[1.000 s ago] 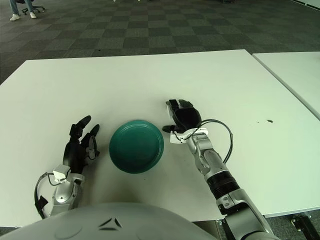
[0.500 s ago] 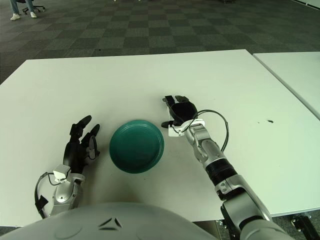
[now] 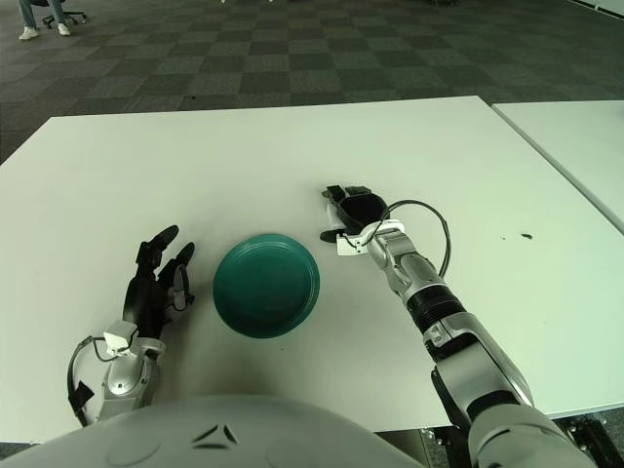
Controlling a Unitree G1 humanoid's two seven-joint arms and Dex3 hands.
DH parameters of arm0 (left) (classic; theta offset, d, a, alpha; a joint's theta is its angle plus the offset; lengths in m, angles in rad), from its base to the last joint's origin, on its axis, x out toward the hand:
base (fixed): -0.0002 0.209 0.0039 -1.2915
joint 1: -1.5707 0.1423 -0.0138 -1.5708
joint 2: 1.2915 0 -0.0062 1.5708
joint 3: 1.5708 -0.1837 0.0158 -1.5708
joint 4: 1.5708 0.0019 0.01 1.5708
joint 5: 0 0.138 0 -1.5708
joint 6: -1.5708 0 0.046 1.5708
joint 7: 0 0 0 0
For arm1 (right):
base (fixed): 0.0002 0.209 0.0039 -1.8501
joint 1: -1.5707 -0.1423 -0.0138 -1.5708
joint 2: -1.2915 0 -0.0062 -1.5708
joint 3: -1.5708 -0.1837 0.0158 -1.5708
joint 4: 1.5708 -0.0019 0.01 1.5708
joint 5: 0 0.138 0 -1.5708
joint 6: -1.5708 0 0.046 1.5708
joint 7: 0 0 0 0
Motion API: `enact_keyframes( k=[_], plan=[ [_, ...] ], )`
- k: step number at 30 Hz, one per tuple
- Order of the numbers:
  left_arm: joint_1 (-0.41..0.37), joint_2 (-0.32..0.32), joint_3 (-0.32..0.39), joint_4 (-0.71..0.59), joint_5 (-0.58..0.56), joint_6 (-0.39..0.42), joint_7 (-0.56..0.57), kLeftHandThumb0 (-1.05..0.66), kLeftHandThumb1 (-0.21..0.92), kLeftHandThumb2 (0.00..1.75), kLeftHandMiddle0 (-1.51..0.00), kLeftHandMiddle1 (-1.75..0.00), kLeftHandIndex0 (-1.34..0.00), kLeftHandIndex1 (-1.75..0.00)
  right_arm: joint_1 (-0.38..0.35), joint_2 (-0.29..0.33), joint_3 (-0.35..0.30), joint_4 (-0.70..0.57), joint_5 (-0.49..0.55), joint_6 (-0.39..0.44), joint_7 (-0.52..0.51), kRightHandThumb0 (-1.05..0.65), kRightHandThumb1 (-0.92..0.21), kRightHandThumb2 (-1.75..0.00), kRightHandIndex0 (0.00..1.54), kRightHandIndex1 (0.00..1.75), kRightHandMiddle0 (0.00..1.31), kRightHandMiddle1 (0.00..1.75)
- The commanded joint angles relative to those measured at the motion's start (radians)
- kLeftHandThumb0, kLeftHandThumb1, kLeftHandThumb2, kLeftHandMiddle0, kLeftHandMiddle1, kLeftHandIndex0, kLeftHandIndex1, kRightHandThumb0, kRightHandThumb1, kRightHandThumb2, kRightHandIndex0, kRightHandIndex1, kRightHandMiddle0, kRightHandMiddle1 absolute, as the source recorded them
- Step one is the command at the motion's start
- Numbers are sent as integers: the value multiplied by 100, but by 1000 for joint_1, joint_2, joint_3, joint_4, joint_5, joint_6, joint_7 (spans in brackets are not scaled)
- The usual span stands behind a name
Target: Put the charger into the plate.
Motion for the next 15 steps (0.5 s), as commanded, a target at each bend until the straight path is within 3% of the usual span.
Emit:
enact_keyframes(
  k=[1, 15],
  plan=[
    [16, 2, -9, 12, 7, 14, -1, -83, 92, 94, -59, -1, -9, -83, -50, -13, 23, 84, 9, -23, 18, -69, -92, -52, 34, 2, 0, 50],
    [26, 3, -13, 4, 18, 15, 8, -85, 92, 95, -55, 0, -9, -81, -131, -9, 54, 319, 76, -155, 29, -68, -92, -53, 39, 3, 0, 53]
  ],
)
